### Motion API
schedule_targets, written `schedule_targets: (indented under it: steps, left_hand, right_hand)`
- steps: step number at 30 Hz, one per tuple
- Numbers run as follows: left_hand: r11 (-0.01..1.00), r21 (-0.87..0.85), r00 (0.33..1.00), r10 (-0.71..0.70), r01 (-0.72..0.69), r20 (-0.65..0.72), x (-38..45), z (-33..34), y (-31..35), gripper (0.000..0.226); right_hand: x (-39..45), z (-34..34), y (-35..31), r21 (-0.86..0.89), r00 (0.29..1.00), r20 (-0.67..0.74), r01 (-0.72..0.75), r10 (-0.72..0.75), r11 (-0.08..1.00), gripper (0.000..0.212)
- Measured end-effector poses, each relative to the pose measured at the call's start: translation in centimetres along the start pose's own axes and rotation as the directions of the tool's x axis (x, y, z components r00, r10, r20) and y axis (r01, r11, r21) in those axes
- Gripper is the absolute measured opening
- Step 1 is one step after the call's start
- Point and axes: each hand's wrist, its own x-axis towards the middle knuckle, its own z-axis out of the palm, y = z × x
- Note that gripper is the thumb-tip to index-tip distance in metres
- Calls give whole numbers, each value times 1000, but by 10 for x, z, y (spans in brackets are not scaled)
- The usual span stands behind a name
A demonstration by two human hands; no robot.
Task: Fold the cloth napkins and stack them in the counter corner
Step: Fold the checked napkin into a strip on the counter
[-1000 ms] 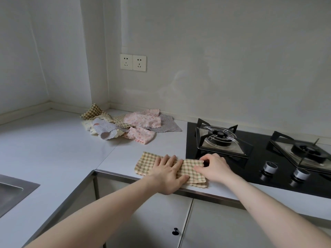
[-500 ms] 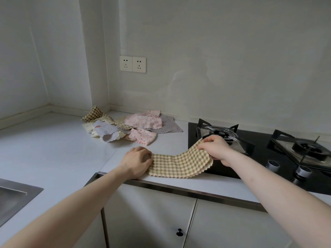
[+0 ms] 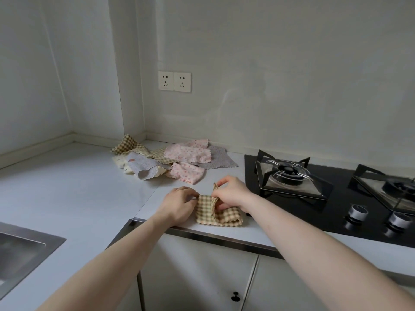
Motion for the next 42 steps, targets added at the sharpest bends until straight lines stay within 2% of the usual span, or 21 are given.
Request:
schedule_targets:
  steps: [4,7,10,12,14,17,20,22,24,26,30,34,36,38,40,42]
  left_hand:
    - [1000,-19,1000,-19,19,15,1,-2,0,45]
    - [998,-46,999,-35,35,12,4,-2,-1,40]
    - [994,-92,998,-59,59,2,4,-2,1,39]
    - [987,-132,996,-88,87,-4,4,-4,6,44]
    - [984,-114,991,-135,134,3,8,-5,11,49]
    - [983,-13,983,-184,184,23,15,-2,16,58]
    - [985,82,986,-158,154,50,16,2,21,66]
    - [987,103,989,-128,120,73,14,1,23,59]
    - [994,56,993,-94,90,75,13,0,21,38]
    - [993,-77,994,-82,88,72,11,-2,19,26]
    - [941,-335,998,-39,53,49,6,-2,16,23]
    - [922,-384,998,-36,51,45,6,-3,16,32]
    - [921,-387,999,-38,45,26,7,-2,16,20]
    - [914,-406,997,-51,26,-52,7,0,17,13]
    - [898,-439,988,-85,22,-125,6,0,17,8]
    - [887,-461,987,-99,30,-127,6,0,17,10]
  right_hand:
    - [2,9,0,-6,998,67,2,-1,1000,38]
    - [6,9,6,53,992,126,15,-22,998,43]
    - [12,-3,17,92,995,24,91,-93,992,35]
    - [16,-15,26,2,988,-84,131,-130,991,32]
    - [17,-26,35,-168,982,-124,119,-141,979,35]
    - [19,-33,44,-266,992,-78,75,-99,961,49]
    - [24,-35,44,-312,997,-45,50,-68,949,59]
    - [29,-37,43,-355,999,-11,46,-53,934,62]
    - [32,-39,41,-383,998,47,49,-34,922,62]
    - [35,-37,41,-406,995,96,53,-15,912,57]
    - [35,-32,42,-384,985,160,116,-57,916,37]
    - [30,-30,59,-260,977,-1,205,-213,943,21]
    - [26,-28,70,-139,954,-108,265,-281,954,17]
    - [20,-24,75,-47,924,-183,333,-336,942,14]
    - [15,-21,76,-12,896,-234,385,-377,923,14]
    - [13,-19,76,2,879,-275,405,-389,914,16]
